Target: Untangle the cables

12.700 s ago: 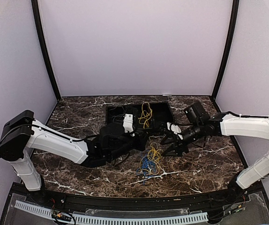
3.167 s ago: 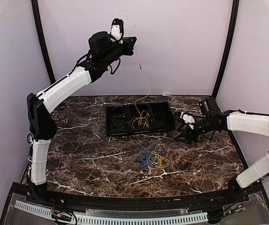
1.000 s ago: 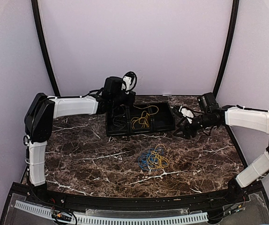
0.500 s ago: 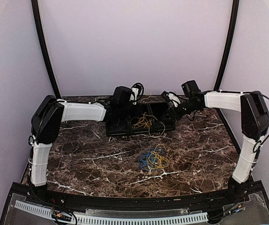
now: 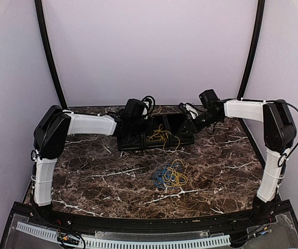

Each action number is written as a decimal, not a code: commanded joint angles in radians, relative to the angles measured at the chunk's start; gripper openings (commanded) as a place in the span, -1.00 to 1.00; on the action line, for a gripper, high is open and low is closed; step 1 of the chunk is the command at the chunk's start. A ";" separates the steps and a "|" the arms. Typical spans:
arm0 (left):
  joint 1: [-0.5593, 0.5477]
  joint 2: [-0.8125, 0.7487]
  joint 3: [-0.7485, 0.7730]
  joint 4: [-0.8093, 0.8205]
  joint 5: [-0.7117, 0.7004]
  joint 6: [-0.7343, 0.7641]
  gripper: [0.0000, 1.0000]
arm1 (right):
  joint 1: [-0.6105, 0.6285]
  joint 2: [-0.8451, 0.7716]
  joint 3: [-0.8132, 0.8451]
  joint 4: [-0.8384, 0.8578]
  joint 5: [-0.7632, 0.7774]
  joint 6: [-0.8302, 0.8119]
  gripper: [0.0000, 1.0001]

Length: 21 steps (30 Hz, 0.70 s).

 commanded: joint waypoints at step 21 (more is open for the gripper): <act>0.004 -0.089 -0.014 0.006 -0.001 -0.026 -1.00 | -0.002 0.093 0.031 -0.096 -0.310 0.040 -1.00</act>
